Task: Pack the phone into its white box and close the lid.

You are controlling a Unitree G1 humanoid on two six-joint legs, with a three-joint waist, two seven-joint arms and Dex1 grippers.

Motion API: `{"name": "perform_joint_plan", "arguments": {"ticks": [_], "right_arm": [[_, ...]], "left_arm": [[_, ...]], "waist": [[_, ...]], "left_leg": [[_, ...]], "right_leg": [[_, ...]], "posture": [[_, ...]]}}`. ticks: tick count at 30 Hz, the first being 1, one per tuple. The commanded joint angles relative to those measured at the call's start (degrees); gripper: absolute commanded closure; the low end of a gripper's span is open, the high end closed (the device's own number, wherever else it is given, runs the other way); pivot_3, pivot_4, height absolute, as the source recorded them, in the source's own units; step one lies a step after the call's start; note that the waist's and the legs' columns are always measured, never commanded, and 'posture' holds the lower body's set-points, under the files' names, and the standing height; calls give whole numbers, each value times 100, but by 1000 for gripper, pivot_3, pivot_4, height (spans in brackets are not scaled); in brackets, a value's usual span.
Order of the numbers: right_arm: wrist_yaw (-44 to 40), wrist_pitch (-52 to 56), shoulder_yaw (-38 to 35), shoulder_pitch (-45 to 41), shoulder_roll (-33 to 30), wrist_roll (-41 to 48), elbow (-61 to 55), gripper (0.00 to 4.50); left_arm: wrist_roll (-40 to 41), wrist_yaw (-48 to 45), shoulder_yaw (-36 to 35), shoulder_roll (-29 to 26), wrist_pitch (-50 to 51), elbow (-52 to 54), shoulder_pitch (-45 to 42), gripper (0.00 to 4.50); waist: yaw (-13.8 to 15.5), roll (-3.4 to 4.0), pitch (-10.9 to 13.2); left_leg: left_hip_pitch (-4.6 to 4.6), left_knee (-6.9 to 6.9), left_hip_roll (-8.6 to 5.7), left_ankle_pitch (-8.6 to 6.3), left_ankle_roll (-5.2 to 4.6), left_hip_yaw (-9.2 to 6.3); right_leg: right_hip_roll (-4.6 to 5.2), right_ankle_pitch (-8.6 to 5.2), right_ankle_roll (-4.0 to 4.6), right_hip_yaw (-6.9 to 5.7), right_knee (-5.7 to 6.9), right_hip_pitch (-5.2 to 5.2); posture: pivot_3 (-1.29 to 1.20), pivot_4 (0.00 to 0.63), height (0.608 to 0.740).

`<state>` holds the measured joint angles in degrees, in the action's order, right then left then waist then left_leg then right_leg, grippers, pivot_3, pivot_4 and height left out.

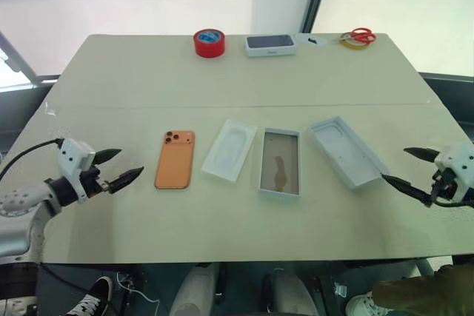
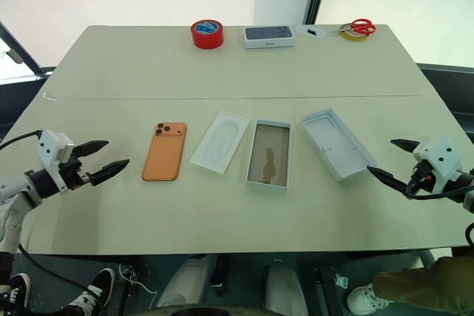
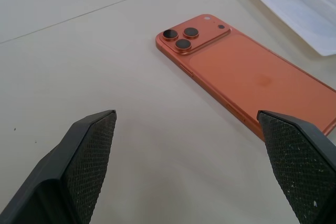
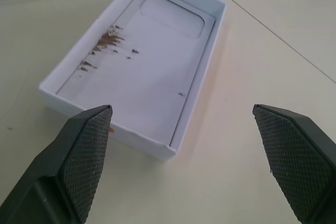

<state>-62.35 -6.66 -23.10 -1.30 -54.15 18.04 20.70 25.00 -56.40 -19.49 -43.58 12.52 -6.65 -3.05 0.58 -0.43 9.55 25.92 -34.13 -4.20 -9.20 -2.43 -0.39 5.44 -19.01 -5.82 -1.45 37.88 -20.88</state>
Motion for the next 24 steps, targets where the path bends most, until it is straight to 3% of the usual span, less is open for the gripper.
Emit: {"name": "perform_joint_plan", "arguments": {"ticks": [1,24], "right_arm": [[47,-149,-158,-47,-96,-8,37,14],[121,-208,-40,-124,-1,-77,79,14]], "left_arm": [[124,-19,-163,-31,-52,270,25,0],[198,-224,-207,-88,-115,-40,-256,0]], "waist": [[1,0,0],[-1,4,-2]], "left_leg": [[0,0,0,0,0,0],[0,0,0,0,0,0]], "right_leg": [[0,0,0,1,0,0],[0,0,0,1,0,0]], "posture": [[0,150,738],[0,150,738]]}}
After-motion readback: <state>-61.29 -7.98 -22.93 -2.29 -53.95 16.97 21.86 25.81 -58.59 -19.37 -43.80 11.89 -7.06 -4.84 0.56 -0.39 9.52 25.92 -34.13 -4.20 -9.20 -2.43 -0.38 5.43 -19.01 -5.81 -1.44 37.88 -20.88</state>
